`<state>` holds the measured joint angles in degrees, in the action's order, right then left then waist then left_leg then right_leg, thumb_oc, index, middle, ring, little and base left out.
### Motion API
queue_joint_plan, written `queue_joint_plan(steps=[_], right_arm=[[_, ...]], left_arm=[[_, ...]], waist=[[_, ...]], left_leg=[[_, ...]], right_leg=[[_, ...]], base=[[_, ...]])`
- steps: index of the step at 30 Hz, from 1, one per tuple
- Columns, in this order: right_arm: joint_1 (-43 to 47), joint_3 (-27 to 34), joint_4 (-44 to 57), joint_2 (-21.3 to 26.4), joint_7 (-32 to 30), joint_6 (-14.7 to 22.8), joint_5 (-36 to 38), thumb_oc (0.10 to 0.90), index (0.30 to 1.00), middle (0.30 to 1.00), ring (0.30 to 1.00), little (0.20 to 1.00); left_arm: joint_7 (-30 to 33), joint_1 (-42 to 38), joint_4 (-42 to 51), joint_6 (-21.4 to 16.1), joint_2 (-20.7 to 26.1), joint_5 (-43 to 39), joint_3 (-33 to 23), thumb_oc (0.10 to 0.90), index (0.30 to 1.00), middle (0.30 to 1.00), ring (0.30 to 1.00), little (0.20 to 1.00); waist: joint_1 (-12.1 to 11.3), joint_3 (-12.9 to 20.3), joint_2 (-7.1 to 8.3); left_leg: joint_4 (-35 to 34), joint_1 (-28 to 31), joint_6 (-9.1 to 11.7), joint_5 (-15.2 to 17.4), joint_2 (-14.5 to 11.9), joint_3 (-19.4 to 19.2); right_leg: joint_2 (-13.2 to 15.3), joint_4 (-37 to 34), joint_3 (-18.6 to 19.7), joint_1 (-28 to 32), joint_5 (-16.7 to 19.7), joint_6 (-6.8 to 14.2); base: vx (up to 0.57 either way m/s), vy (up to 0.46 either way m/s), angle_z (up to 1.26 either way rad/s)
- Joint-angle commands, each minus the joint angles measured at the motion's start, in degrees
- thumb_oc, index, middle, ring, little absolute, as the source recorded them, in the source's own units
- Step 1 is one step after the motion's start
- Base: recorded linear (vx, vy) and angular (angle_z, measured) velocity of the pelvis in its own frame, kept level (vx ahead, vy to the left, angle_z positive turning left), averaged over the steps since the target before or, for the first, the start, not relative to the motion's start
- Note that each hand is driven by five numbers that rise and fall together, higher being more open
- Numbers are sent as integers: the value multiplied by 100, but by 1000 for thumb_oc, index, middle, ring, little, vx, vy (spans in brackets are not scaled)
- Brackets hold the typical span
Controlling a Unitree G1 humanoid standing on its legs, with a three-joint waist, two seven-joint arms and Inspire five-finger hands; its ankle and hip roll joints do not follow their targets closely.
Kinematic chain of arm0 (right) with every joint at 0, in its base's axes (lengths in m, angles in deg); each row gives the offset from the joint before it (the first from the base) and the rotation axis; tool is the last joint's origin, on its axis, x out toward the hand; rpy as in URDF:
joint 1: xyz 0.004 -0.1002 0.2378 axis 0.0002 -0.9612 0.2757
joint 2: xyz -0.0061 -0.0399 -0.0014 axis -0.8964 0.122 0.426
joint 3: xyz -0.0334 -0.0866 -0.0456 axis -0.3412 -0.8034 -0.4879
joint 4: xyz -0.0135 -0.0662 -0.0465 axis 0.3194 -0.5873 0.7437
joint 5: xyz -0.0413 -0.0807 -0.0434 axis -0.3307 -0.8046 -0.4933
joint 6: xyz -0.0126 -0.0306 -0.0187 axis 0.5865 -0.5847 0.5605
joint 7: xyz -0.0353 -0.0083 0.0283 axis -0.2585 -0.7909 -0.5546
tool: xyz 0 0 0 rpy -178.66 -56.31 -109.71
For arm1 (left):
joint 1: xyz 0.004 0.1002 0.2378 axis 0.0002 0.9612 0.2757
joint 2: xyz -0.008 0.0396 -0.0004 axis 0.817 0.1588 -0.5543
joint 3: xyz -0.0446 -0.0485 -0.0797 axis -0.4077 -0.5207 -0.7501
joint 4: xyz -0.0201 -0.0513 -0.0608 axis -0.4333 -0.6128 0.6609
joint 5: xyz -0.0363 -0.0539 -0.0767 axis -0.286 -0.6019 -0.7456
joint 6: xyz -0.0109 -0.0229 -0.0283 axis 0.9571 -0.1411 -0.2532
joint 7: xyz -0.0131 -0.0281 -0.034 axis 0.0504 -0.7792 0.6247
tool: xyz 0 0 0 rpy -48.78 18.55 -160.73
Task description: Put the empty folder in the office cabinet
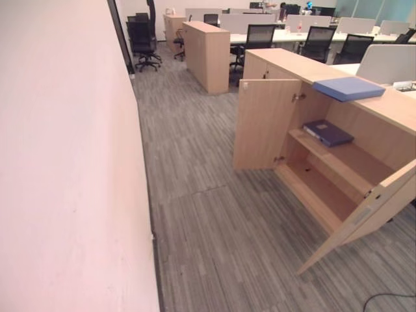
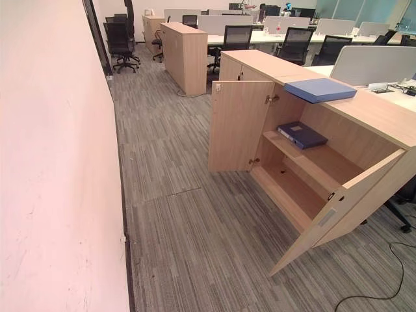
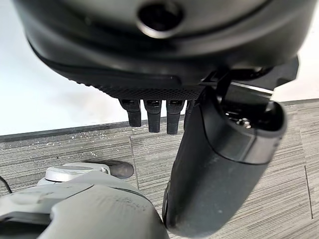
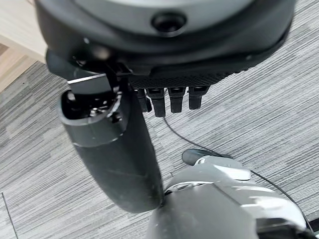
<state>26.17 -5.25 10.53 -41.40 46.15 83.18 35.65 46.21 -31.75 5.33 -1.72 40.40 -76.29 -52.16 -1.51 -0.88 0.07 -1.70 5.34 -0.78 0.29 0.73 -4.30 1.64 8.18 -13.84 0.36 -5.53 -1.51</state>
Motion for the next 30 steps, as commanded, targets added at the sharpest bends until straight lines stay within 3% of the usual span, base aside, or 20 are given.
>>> queue_joint_plan(steps=[1, 13, 25, 27, 30], right_arm=[[-25, -116, -364, -30, 94, -104, 15, 800, 900, 900, 900, 900], [-6, -129, -335, -19, 80, -104, 0, 800, 900, 900, 900, 900], [-9, -190, -345, -5, 203, -184, -53, 800, 900, 900, 900, 900], [4, -184, -323, -17, 187, -163, 0, 800, 900, 900, 900, 900], [61, -153, -301, -18, 160, -142, 99, 800, 900, 900, 900, 900]], left_arm=[[-128, 106, -369, 87, 40, -293, -148, 800, 900, 900, 900, 900], [-32, 69, -436, 72, 91, 67, -42, 800, 900, 900, 900, 900], [-101, 41, -342, 73, 129, -126, -64, 800, 900, 900, 900, 900], [-14, -1, -277, 38, 187, -267, -107, 800, 900, 900, 900, 900], [51, -105, -239, 13, 201, -416, -106, 800, 900, 900, 900, 900]], waist=[[-22, -68, 149], [-1, -72, 141], [12, -176, 172], [-8, -293, 243], [-20, -477, 352]], left_leg=[[-330, 161, 223, 315, -45, -515], [-330, 200, 228, 329, -61, -541], [-330, 196, 270, 289, -136, -521], [-323, 213, 303, 175, -221, -529], [641, -280, 372, 443, -322, -585]], right_leg=[[243, -1318, -341, 658, 591, 672], [234, -1318, -321, 677, 571, 661], [162, -1318, -321, 663, 537, 605], [109, -1318, -295, 659, 504, 549], [118, -1312, -309, 637, 475, 464]], base=[[0, 0, 0], [0, 0, 0], [16, -47, 0], [11, -165, 1], [-39, -142, 3]])
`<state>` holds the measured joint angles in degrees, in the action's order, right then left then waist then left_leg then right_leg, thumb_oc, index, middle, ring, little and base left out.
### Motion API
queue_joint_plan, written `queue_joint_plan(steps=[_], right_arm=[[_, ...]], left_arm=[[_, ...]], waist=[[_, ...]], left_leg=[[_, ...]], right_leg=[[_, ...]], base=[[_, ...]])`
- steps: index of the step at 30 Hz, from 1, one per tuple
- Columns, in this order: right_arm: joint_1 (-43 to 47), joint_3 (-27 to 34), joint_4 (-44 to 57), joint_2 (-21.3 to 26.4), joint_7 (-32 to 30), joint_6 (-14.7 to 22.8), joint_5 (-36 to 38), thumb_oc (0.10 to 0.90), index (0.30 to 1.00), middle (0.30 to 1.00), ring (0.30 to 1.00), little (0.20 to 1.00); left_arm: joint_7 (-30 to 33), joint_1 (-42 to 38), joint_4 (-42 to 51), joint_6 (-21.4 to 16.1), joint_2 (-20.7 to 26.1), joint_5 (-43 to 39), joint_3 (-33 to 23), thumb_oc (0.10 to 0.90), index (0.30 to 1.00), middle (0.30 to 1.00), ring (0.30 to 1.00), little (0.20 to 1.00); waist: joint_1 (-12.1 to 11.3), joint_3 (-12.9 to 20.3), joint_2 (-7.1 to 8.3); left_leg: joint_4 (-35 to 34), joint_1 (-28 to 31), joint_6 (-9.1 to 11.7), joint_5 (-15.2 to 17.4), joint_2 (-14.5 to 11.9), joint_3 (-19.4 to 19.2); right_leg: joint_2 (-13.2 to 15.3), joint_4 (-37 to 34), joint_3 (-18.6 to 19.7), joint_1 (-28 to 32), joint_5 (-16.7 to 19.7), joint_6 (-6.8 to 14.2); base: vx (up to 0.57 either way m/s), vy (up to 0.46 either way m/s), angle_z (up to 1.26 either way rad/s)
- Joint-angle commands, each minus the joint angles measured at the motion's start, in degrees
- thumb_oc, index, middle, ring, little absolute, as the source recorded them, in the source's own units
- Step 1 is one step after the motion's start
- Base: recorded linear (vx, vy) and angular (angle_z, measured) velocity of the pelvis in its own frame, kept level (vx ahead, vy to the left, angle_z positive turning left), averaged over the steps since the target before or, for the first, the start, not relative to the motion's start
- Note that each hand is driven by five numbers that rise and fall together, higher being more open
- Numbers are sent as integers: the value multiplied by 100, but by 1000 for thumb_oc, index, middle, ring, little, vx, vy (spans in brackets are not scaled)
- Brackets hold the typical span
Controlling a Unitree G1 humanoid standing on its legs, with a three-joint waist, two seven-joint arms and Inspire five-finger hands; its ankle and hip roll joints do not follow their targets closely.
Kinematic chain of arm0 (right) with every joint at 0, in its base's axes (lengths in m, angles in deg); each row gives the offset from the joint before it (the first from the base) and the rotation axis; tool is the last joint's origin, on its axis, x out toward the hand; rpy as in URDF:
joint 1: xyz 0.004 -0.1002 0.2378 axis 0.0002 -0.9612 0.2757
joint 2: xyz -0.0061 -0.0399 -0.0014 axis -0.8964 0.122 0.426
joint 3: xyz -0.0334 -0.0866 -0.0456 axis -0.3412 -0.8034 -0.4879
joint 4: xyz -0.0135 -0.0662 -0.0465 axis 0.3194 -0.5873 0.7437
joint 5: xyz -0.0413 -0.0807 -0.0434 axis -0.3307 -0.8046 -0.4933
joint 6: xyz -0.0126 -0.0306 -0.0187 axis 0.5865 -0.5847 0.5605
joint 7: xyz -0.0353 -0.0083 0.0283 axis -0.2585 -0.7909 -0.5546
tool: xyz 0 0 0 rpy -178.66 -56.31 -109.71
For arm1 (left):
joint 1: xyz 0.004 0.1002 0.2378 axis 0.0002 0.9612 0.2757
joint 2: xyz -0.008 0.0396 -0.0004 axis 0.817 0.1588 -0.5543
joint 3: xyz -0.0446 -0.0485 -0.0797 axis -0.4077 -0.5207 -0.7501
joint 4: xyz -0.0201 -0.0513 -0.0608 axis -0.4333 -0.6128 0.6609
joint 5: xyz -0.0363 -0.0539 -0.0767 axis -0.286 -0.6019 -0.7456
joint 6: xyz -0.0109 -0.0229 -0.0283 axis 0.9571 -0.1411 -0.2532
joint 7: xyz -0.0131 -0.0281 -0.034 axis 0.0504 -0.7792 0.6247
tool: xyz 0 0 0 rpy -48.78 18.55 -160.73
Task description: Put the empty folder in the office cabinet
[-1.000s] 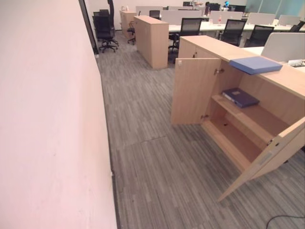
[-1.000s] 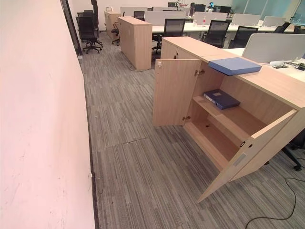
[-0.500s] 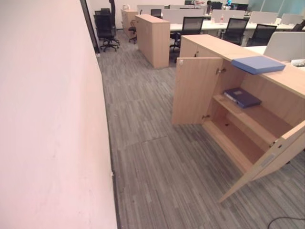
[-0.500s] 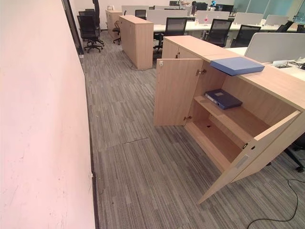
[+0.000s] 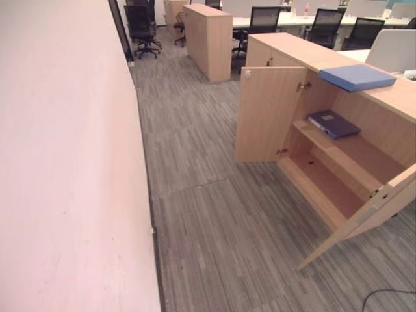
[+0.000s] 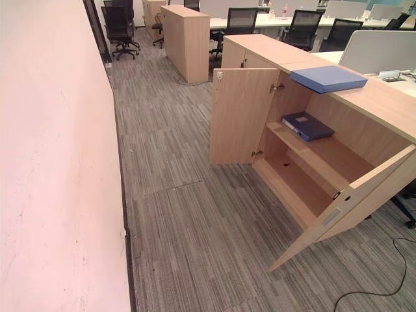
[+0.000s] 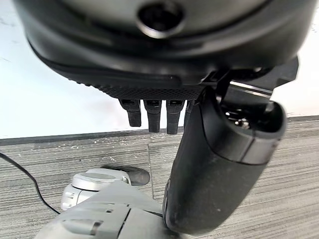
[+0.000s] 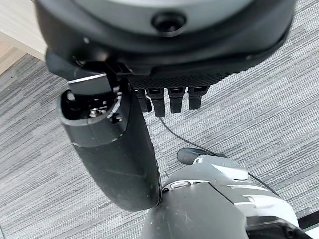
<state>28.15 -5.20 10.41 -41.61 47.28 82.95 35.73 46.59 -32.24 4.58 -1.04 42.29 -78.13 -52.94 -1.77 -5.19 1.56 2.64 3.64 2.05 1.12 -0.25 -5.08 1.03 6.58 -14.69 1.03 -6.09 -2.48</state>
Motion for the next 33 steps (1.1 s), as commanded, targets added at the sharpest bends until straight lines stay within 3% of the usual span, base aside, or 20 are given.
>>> queue_joint_plan(steps=[1, 2, 3, 4, 6, 8, 9, 10, 12, 14, 15, 17, 18, 21, 24, 25, 26, 28, 30, 33], right_arm=[[-120, -205, -306, 5, 37, -122, 109, 800, 900, 900, 900, 900], [-74, -271, -319, 37, 1, -126, 57, 800, 900, 900, 900, 900], [-73, -270, -320, 38, 1, -125, 57, 800, 900, 900, 900, 900], [-29, -313, -301, 81, -30, -118, 46, 800, 900, 900, 900, 900], [-7, -323, -285, 109, -45, -110, 58, 800, 900, 900, 900, 900], [15, -306, -247, 162, -67, -87, 65, 800, 900, 900, 900, 900], [34, -297, -221, 195, -95, -71, 61, 800, 900, 900, 900, 900], [31, -288, -213, 201, -107, -59, 73, 800, 900, 900, 900, 900], [34, -260, -194, 215, -127, -34, 109, 800, 900, 900, 900, 900], [-18, -243, -244, 167, -95, -27, -29, 800, 900, 900, 900, 900], [-37, -228, -266, 159, -76, -49, -51, 800, 900, 900, 900, 900], [-39, -242, -277, 148, -54, -52, -68, 800, 900, 900, 900, 900], [42, -333, -242, 142, -14, -64, -147, 800, 900, 900, 900, 900], [413, -425, 21, 173, -50, -33, -19, 800, 900, 900, 900, 900], [495, -426, 144, 186, -76, -8, 11, 800, 900, 900, 900, 900], [540, -408, 200, 190, -87, 15, 29, 800, 900, 900, 900, 900], [614, -425, 231, 206, -117, 33, -71, 800, 900, 900, 900, 900], [636, -458, 256, 215, -136, 35, -141, 800, 900, 900, 900, 900], [656, -538, 377, 235, -192, 69, -240, 800, 900, 900, 900, 900], [662, -646, 537, 223, -261, 90, -337, 800, 900, 900, 900, 900]], left_arm=[[41, -98, -86, -76, 6, -273, 15, 800, 900, 900, 900, 900], [92, -128, 15, -107, -28, -263, 77, 800, 900, 900, 900, 900], [92, -128, 16, -106, -29, -263, 77, 800, 900, 900, 900, 900], [124, -151, 69, -135, -44, -268, 146, 800, 900, 900, 900, 900], [126, -155, 85, -144, -49, -274, 160, 800, 900, 900, 900, 900], [137, -119, 43, -158, -37, -268, 166, 800, 900, 900, 900, 900], [160, -96, -10, -154, -36, -283, 143, 800, 900, 900, 900, 900], [185, -87, -32, -169, -36, -313, 128, 800, 900, 900, 900, 900], [214, -67, -82, -178, -32, -354, 95, 800, 900, 900, 900, 900], [184, 44, -171, -154, -69, -262, 42, 800, 900, 900, 900, 900], [169, 91, -95, -178, -27, -257, 43, 800, 900, 900, 900, 900], [164, 100, -50, -202, -1, -224, 61, 800, 900, 900, 900, 900], [160, 69, 49, -241, 130, -127, 96, 800, 900, 900, 900, 900], [285, -74, 208, -328, 257, -215, 90, 800, 900, 900, 900, 900], [303, -104, 294, -357, 294, -323, 51, 800, 900, 900, 900, 900], [312, -83, 317, -363, 291, -307, 41, 800, 900, 900, 900, 900], [308, -87, 265, -328, 319, -229, 48, 800, 900, 900, 900, 900], [313, -71, 248, -305, 342, -165, 56, 800, 900, 900, 900, 900], [309, -42, 255, -290, 383, -89, 74, 800, 900, 900, 900, 900], [317, -20, 250, -257, 451, 17, 73, 800, 900, 900, 900, 900]], waist=[[-43, -210, 212], [-112, -362, 216], [-108, -360, 211], [-158, -464, 204], [-179, -491, 220], [-221, -490, 262], [-257, -470, 160], [-278, -479, 123], [-336, -497, 54], [-372, -331, -16], [-425, -333, 15], [-452, -311, 44], [-510, -335, 156], [-617, -433, 249], [-666, -477, 247], [-729, -482, 212], [-781, -509, 170], [-778, -528, 128], [-744, -578, 40], [-617, -689, -90]], left_leg=[[1275, -564, 165, 559, -391, -463], [2280, -1054, 190, 223, -494, -298], [2300, -1069, 193, 230, -501, -291], [2646, -1486, 169, -127, -468, -42], [2535, -1674, 130, -134, -382, 40], [1429, -1739, 132, -297, -314, 91], [149, -1817, 232, -995, -371, 221], [-267, -1863, 297, -1145, -369, 300], [-758, -1957, 423, -1316, -395, 488], [-764, -1747, 433, -1337, -479, 403], [-437, -1807, 357, -1218, -434, 304], [-249, -1894, 319, -1144, -402, 285], [392, -2237, 175, -844, -275, 77], [1129, -2757, -61, -334, -128, -117], [1310, -2824, -184, -126, -62, -168], [1263, -2742, -321, 14, 37, -211], [1133, -2493, -430, 232, 195, -286], [1029, -2311, -516, 280, 277, -313], [808, -1956, -644, 358, 380, -357], [609, -1499, -752, 464, 378, -318]], right_leg=[[103, -1090, -201, 644, 382, 471], [20, -1088, -225, 733, 300, 349], [13, -1088, -229, 730, 299, 346], [-37, -1109, -242, 764, 269, 290], [-25, -1128, -240, 766, 265, 303], [38, -1158, -200, 776, 200, 385], [-22, -1158, -169, 760, 165, 379], [-43, -1158, -123, 808, 116, 380], [-98, -1157, 18, 928, 28, 374], [-133, -1158, 207, 1139, -145, 477], [45, -1158, 274, 1237, -197, 522], [124, -1158, 296, 1230, -204, 551], [403, -1158, 302, 1149, -171, 679], [739, -992, 318, 823, -86, 843], [895, -854, 270, 781, -67, 932], [1066, -544, 219, 610, 68, 1005], [1354, 137, 133, 348, 464, 1137], [1498, 624, 90, 129, 749, 1129], [1785, 1410, -95, -230, 1266, 1064], [1838, 2030, -210, -676, 1296, 941]], base=[[-8, -269, 22], [20, -217, 13], [13, -159, 6], [18, -58, -21], [55, -14, -6], [171, 100, 9], [211, 152, 2], [245, 175, 3], [326, 146, -40], [521, 227, -70], [446, 249, -54], [315, 212, -61], [260, 231, -35], [244, 271, -27], [174, 188, -27], [277, 351, -17], [262, 377, -26], [125, 209, -26], [129, 202, -3], [200, 137, 15]])
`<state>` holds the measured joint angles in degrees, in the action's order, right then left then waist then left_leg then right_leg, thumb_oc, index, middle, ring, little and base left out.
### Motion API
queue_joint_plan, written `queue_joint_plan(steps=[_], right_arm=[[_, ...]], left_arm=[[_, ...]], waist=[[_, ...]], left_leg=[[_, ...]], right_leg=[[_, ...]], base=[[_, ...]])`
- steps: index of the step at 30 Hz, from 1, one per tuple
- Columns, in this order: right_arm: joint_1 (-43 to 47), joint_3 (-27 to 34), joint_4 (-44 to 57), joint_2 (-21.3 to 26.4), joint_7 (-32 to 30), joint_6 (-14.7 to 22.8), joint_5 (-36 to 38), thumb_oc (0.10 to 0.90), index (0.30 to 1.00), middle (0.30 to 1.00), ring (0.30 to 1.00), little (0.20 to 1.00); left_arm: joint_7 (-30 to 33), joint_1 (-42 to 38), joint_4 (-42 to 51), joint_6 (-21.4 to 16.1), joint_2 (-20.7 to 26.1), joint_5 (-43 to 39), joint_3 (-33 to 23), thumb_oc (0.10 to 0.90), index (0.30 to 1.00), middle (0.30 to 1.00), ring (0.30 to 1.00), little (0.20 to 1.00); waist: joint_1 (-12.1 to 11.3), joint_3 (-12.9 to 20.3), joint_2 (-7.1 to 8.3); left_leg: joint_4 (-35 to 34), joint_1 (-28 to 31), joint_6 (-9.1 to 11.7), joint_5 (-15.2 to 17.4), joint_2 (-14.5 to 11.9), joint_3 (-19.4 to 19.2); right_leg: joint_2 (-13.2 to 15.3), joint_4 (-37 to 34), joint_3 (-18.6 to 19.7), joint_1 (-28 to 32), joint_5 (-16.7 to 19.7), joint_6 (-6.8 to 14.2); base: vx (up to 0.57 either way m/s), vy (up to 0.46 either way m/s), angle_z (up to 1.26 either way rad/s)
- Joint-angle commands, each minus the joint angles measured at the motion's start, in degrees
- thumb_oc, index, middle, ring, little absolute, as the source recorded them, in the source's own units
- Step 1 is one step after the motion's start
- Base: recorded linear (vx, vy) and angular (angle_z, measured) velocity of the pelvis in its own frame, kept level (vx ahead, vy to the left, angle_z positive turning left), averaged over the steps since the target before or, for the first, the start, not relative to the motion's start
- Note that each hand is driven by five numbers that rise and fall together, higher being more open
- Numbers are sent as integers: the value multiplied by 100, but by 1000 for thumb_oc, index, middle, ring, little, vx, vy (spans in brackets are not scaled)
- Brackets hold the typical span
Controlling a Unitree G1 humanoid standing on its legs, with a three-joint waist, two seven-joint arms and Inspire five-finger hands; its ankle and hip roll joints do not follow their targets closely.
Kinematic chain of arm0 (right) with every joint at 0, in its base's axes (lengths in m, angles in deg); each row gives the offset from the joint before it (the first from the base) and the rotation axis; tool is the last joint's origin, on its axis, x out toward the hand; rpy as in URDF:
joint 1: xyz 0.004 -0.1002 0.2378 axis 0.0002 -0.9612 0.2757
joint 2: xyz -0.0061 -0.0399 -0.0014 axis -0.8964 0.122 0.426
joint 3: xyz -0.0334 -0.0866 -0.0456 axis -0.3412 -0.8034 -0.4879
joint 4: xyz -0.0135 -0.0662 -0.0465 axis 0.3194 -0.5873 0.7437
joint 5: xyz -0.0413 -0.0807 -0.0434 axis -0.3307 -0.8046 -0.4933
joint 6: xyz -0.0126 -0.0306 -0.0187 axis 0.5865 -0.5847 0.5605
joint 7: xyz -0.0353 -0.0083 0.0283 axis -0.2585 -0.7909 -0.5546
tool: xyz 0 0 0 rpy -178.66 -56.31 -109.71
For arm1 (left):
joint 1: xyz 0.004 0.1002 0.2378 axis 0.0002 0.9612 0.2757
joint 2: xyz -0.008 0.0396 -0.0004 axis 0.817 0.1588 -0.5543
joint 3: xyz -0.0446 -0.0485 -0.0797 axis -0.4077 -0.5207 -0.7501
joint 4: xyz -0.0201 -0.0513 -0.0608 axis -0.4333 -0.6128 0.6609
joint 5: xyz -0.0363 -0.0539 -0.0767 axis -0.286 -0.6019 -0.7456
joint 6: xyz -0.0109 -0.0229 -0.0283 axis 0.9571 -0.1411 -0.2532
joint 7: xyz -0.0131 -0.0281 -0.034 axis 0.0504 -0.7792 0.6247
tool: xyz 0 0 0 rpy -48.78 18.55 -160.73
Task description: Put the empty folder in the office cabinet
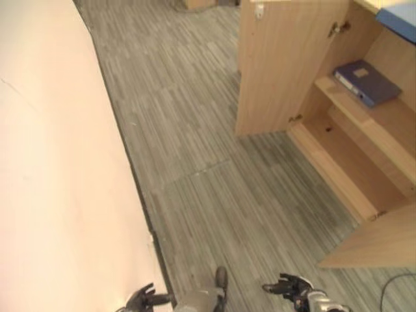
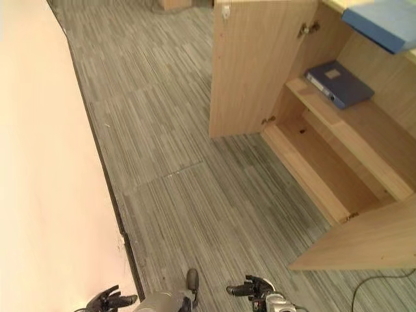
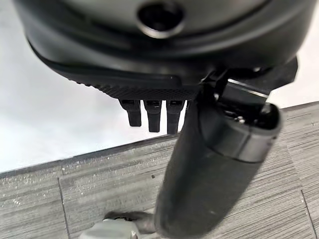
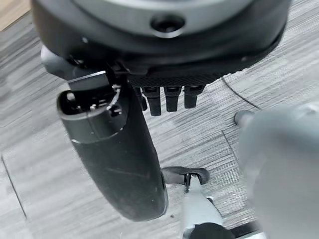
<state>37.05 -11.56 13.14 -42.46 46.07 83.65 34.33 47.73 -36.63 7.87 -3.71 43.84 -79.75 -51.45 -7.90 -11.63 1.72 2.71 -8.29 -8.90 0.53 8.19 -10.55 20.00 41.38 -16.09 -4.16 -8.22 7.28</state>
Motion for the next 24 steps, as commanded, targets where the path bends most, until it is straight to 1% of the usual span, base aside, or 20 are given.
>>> queue_joint_plan(steps=[1, 2, 3, 5, 6, 7, 8, 10, 11, 12, 13, 14, 15, 16, 17, 18, 20, 21, 24], right_arm=[[-215, -17, 276, 313, -147, 21, -187, 800, 900, 900, 900, 900], [-184, -14, 364, 340, -182, 39, -184, 800, 900, 900, 900, 900], [-185, -15, 365, 342, -183, 38, -184, 800, 900, 900, 900, 900], [-151, -5, 458, 387, -246, 71, -151, 800, 900, 900, 900, 900], [-144, 12, 482, 395, -271, 84, -116, 800, 900, 900, 900, 900], [-145, 62, 475, 412, -300, 87, -83, 800, 900, 900, 900, 900], [-145, 62, 475, 412, -300, 87, -83, 800, 900, 900, 900, 900], [-200, 150, 455, 401, -273, 69, -58, 800, 900, 900, 900, 900], [-235, 190, 434, 401, -255, 59, -45, 800, 900, 900, 900, 900], [-325, 241, 380, 391, -221, 51, -51, 800, 900, 900, 900, 900], [-448, 254, 263, 365, -195, 55, -72, 800, 900, 900, 900, 900], [-450, 253, 263, 365, -195, 56, -72, 800, 900, 900, 900, 900], [-560, 294, 142, 360, -165, 34, -76, 800, 900, 900, 900, 900], [-560, 294, 142, 361, -165, 34, -76, 800, 900, 900, 900, 900], [-622, 276, 34, 337, -107, -5, -75, 800, 900, 900, 900, 900], [-624, 273, -14, 359, -80, 0, 8, 800, 900, 900, 900, 900], [-600, 281, -23, 385, -88, 7, 66, 800, 900, 900, 900, 900], [-575, 305, 18, 419, -112, 32, 184, 800, 900, 900, 900, 900], [-529, 363, 87, 457, -151, 65, 318, 800, 900, 900, 900, 900]], left_arm=[[205, 406, -78, 11, 303, 185, -74, 800, 900, 900, 900, 900], [201, 381, -82, 16, 306, 177, -56, 800, 900, 900, 900, 900], [202, 381, -82, 16, 304, 177, -56, 800, 900, 900, 900, 900], [216, 364, -80, 11, 273, 141, -66, 800, 900, 900, 900, 900], [215, 352, -75, 7, 255, 147, -80, 800, 900, 900, 900, 900], [204, 320, -91, 20, 239, 191, -109, 800, 900, 900, 900, 900], [203, 319, -92, 20, 239, 191, -109, 800, 900, 900, 900, 900], [190, 312, -141, 20, 229, 236, -186, 800, 900, 900, 900, 900], [188, 315, -166, 23, 224, 260, -218, 800, 900, 900, 900, 900], [163, 304, -204, 11, 233, 340, -229, 800, 900, 900, 900, 900], [171, 406, -272, 10, 176, 313, -316, 800, 900, 900, 900, 900], [171, 409, -271, 10, 175, 312, -315, 800, 900, 900, 900, 900], [179, 449, -269, 3, 140, 230, -362, 800, 900, 900, 900, 900], [179, 450, -268, 3, 140, 230, -362, 800, 900, 900, 900, 900], [156, 484, -257, 25, 86, 196, -348, 800, 900, 900, 900, 900], [139, 419, -257, 34, 37, 211, -242, 800, 900, 900, 900, 900], [141, 360, -248, 33, 23, 204, -197, 800, 900, 900, 900, 900], [141, 251, -153, 9, 6, 153, -91, 800, 900, 900, 900, 900], [155, 151, -71, -17, 10, 146, 20, 800, 900, 900, 900, 900]], waist=[[31, -82, -147], [151, -158, -224], [153, -164, -227], [279, -296, -272], [311, -324, -258], [360, -335, -202], [363, -342, -212], [418, -317, -132], [432, -311, -103], [412, -241, -50], [369, -142, 2], [373, -140, -1], [404, -80, -17], [405, -79, -17], [397, -27, -61], [436, -28, -92], [456, -49, -102], [499, -88, -120], [551, -138, -150]], left_leg=[[563, -210, 351, 531, -497, 247], [457, 35, 400, 549, -550, 294], [455, 44, 404, 550, -555, 296], [347, 310, 437, 587, -574, 334], [302, 438, 463, 635, -546, 327], [204, 714, 542, 718, -493, 313], [199, 729, 547, 719, -504, 319], [92, 953, 621, 770, -471, 324], [65, 1038, 642, 810, -458, 336], [47, 1147, 677, 922, -434, 354], [76, 1299, 685, 1066, -468, 301], [79, 1300, 686, 1068, -471, 304], [111, 1377, 732, 1129, -568, 319], [112, 1376, 732, 1129, -568, 320], [67, 1438, 753, 1157, -677, 345], [20, 1448, 780, 1154, -754, 387], [-14, 1431, 797, 1134, -782, 399], [-136, 1448, 820, 1081, -824, 439], [-288, 1472, 864, 994, -864, 481]], right_leg=[[-140, -1439, -90, -310, 1343, -82], [-409, -1660, -178, -625, 960, -142], [-414, -1663, -182, -614, 956, -147], [-695, -2074, -162, -951, 942, -104], [-798, -2448, -235, -1046, 1018, -45], [-1015, -3405, -527, -1127, 1316, 102], [-1033, -3444, -539, -1095, 1334, 99], [-1147, -4262, -677, -1147, 1673, 253], [-1162, -4469, -671, -1142, 1754, 303], [-1175, -4638, -722, -1018, 1656, 294], [-1126, -4623, -939, -828, 1809, 228], [-1127, -4623, -943, -825, 1807, 229], [-1134, -4454, -1016, -815, 1773, 199], [-1134, -4453, -1017, -815, 1773, 199], [-1102, -4176, -1171, -847, 1678, 157], [-1112, -3948, -1199, -942, 1567, 110], [-1103, -3830, -1201, -1019, 1521, 100], [-1100, -3643, -1180, -1133, 1420, 61], [-1072, -3467, -1164, -1248, 1341, 45]], base=[[170, -1, 29], [171, -3, 24], [164, -20, 19], [140, -38, 17], [314, -118, 14], [256, -104, -5], [287, -134, -21], [254, -124, 0], [317, -149, 12], [438, -174, 16], [349, -129, 10], [386, -141, 8], [159, -68, 1], [318, -136, 9], [273, -128, 32], [273, -129, 33], [128, -79, 31], [107, -69, 21], [93, -49, 18]])
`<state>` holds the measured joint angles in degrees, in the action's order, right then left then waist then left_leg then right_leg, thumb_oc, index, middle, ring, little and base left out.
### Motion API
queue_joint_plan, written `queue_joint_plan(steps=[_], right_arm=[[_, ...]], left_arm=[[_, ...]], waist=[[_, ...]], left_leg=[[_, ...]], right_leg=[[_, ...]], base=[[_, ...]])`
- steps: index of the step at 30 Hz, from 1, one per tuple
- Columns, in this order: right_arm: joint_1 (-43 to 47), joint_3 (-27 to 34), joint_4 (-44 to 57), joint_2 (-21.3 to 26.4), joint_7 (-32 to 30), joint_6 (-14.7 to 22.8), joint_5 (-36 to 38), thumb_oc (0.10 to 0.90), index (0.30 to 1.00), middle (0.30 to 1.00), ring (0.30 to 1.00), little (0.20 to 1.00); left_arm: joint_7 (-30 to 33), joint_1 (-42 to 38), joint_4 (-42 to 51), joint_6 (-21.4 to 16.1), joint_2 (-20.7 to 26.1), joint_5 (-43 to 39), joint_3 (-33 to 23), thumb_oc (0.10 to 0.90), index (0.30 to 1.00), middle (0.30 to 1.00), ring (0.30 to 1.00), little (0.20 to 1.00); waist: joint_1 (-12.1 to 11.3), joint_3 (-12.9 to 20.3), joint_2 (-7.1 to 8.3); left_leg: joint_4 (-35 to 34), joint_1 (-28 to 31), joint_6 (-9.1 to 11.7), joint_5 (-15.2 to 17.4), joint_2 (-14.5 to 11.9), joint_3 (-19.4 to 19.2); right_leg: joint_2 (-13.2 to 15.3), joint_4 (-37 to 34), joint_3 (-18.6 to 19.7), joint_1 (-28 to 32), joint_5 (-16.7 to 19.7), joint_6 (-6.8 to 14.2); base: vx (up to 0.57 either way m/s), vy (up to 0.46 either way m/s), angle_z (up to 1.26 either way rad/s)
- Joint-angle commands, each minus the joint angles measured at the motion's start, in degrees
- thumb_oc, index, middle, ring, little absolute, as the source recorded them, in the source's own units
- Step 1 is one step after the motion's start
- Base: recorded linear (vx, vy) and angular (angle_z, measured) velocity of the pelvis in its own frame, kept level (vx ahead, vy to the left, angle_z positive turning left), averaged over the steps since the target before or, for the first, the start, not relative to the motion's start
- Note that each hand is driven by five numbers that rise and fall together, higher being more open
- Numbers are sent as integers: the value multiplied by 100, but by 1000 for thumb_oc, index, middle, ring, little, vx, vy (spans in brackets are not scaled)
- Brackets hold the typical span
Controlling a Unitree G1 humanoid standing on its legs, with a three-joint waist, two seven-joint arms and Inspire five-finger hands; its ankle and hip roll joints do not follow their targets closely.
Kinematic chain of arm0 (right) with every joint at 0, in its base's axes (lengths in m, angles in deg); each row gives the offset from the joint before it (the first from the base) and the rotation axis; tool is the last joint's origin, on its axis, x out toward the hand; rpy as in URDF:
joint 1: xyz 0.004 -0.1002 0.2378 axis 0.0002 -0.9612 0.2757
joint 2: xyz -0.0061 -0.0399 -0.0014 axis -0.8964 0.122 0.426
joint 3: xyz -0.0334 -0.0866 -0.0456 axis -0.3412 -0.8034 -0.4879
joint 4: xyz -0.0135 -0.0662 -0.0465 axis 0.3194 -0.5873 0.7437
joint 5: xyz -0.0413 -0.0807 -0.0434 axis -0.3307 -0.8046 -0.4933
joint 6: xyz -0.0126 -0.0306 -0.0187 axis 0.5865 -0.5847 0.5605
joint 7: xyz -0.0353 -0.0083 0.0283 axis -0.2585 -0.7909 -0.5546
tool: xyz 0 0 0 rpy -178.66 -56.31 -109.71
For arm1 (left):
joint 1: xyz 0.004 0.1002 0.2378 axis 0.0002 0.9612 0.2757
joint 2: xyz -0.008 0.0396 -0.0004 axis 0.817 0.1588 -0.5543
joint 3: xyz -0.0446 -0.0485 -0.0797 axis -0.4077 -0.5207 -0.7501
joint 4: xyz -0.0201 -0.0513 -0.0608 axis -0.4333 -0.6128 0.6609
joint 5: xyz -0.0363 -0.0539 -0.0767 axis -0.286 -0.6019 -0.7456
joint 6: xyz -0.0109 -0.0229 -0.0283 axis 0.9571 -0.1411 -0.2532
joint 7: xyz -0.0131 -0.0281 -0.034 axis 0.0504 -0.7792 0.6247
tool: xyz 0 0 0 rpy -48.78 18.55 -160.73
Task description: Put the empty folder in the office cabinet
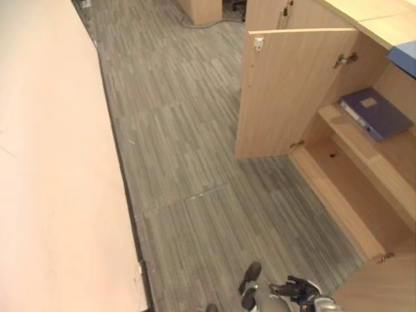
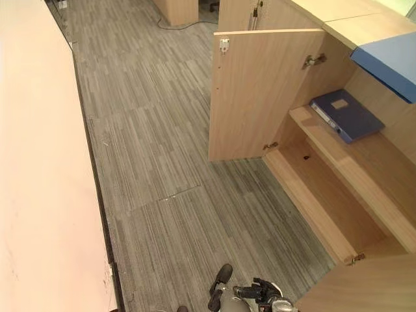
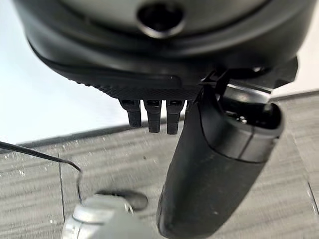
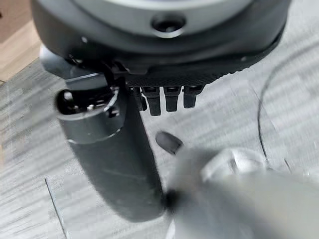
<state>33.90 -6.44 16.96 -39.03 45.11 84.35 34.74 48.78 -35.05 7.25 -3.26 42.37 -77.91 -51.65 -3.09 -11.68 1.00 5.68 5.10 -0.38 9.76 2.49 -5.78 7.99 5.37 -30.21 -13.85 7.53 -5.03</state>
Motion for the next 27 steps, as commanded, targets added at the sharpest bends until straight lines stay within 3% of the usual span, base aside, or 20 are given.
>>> queue_joint_plan(steps=[1, 6, 11, 16, 17, 20, 21, 22, 23, 24, 25, 27], right_arm=[[-195, -125, -279, 125, -72, -1, 347, 800, 900, 900, 900, 900], [-181, -61, -297, 175, -48, -12, 444, 800, 900, 900, 900, 900], [-200, 66, -442, 223, -42, -13, 439, 800, 900, 900, 900, 900], [-316, 216, -630, 222, -64, -39, 575, 800, 900, 900, 900, 900], [-323, 240, -651, 228, -76, -45, 598, 800, 900, 900, 900, 900], [-290, 208, -663, 247, -80, -17, 631, 800, 900, 900, 900, 900], [-287, 183, -658, 246, -82, -15, 629, 800, 900, 900, 900, 900], [-251, 161, -631, 279, -89, -19, 624, 800, 900, 900, 900, 900], [-251, 162, -630, 278, -90, -20, 624, 800, 900, 900, 900, 900], [-216, 182, -610, 299, -104, -34, 655, 800, 900, 900, 900, 900], [-216, 183, -609, 298, -105, -35, 655, 800, 900, 900, 900, 900], [-186, 160, -596, 295, -106, -45, 628, 800, 900, 900, 900, 900]], left_arm=[[65, -52, 17, -74, 159, -30, 88, 800, 900, 900, 900, 900], [93, -182, 37, -80, 231, 25, 214, 800, 900, 900, 900, 900], [127, -308, -10, -89, 241, -8, 274, 800, 900, 900, 900, 900], [127, -426, 87, -90, 272, -50, 377, 800, 900, 900, 900, 900], [121, -437, 122, -93, 264, -46, 396, 800, 900, 900, 900, 900], [103, -427, 185, -103, 267, -93, 342, 800, 900, 900, 900, 900], [113, -412, 210, -100, 276, -98, 310, 800, 900, 900, 900, 900], [161, -392, 243, -111, 292, -81, 263, 800, 900, 900, 900, 900], [162, -393, 243, -110, 292, -81, 263, 800, 900, 900, 900, 900], [188, -346, 234, -103, 300, -2, 257, 800, 900, 900, 900, 900], [188, -346, 234, -103, 301, -1, 257, 800, 900, 900, 900, 900], [210, -298, 220, -104, 308, 65, 250, 800, 900, 900, 900, 900]], waist=[[87, -148, -102], [208, -250, -226], [310, -280, -284], [433, -213, -296], [457, -204, -296], [431, -197, -222], [379, -211, -176], [272, -255, -62], [270, -257, -68], [202, -298, 45], [195, -298, 39], [123, -317, 166]], left_leg=[[-690, 143, 16, 19, -303, 29], [-1068, 197, 66, -220, -365, 275], [-1068, 162, 48, -113, -369, 446], [-971, 305, 225, -265, -697, 282], [-765, 289, 278, -321, -797, 220], [444, -110, 422, -900, -949, 34], [979, -292, 415, -1118, -933, 66], [2032, -656, 359, -1463, -902, 176], [2056, -668, 364, -1453, -913, 180], [2637, -1045, 250, -1346, -986, 123], [2658, -1054, 250, -1331, -997, 120], [2817, -1468, 149, -1073, -1059, 52]], right_leg=[[159, 254, 264, -340, -285, 1251], [334, 959, 281, -678, -591, 1202], [541, 1754, 446, -1028, -969, 1157], [442, 2046, 540, -1060, -1374, 947], [374, 1993, 550, -992, -1426, 894], [-29, 1406, 651, -391, -1448, 698], [-172, 1146, 711, -163, -1445, 615], [-364, 879, 865, 165, -1452, 461], [-375, 870, 863, 168, -1450, 455], [-409, 732, 1036, 406, -1504, 376], [-418, 733, 1040, 403, -1505, 374], [-374, 559, 1195, 655, -1509, 363]], base=[[48, -14, 32], [115, -55, 18], [128, -63, 15], [181, -155, 15], [158, -167, 7], [129, -199, -22], [184, -287, -47], [134, -214, -56], [144, -226, -96], [53, -87, -118], [78, -118, -109], [96, -49, -49]])
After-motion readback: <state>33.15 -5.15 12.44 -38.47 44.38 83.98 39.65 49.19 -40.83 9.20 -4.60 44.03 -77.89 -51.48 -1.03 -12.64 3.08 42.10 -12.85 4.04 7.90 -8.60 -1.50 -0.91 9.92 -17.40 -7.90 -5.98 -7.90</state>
